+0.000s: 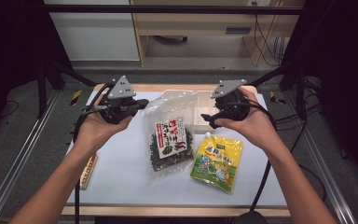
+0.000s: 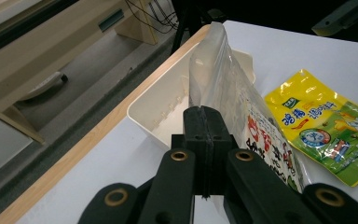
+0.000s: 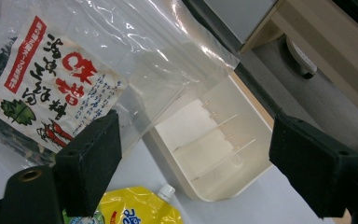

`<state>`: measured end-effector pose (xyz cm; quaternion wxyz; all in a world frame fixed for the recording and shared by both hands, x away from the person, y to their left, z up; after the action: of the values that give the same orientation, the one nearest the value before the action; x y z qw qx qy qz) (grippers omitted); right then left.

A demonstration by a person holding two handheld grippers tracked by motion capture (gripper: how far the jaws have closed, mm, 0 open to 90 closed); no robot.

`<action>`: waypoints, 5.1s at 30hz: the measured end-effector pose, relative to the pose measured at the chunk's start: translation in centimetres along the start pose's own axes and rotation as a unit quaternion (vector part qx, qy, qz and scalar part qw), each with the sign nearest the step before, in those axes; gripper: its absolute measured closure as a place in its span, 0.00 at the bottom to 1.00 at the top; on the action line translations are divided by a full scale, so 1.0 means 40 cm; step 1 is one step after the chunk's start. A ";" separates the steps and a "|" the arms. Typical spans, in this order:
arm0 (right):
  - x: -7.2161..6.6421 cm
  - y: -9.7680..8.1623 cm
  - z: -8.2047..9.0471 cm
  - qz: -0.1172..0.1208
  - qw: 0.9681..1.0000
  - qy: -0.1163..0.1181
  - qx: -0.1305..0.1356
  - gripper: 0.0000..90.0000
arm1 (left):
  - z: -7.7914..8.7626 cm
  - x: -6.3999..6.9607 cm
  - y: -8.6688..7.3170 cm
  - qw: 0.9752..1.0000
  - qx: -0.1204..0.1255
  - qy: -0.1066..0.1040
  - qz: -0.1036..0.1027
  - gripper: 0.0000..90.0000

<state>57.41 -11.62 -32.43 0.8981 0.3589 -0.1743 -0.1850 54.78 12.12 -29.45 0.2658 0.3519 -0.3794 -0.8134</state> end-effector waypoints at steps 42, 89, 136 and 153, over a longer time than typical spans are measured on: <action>-0.004 0.078 -0.093 0.107 0.987 0.100 -0.065 0.25 | 0.061 0.087 0.059 0.998 0.043 -0.032 -0.030 1.00; -0.075 0.053 -0.045 0.126 0.970 0.175 -0.107 0.96 | 0.023 0.016 0.013 0.998 0.047 0.029 0.026 0.66; 0.157 0.168 0.150 -0.149 0.987 -0.026 -0.053 0.97 | -0.068 0.075 -0.529 0.984 -0.080 0.102 0.122 0.08; 0.181 0.186 0.030 -0.161 0.983 -0.020 -0.087 0.97 | -0.066 0.069 -0.534 0.982 -0.082 0.104 0.131 0.09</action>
<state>64.74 -10.62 -25.02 0.8809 0.2989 -0.1155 -0.3485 51.61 21.23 -48.88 0.4363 0.3582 -0.3243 -0.7591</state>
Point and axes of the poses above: each handheld gripper's, and its own axes: z roughly backward along the jaws, y roughly out of its top, x roughly to its right, the point moved 8 cm from there along -z, roughly forward along the jaws, and after that the axes turned 13 degrees about y, right-handed, at the moved point
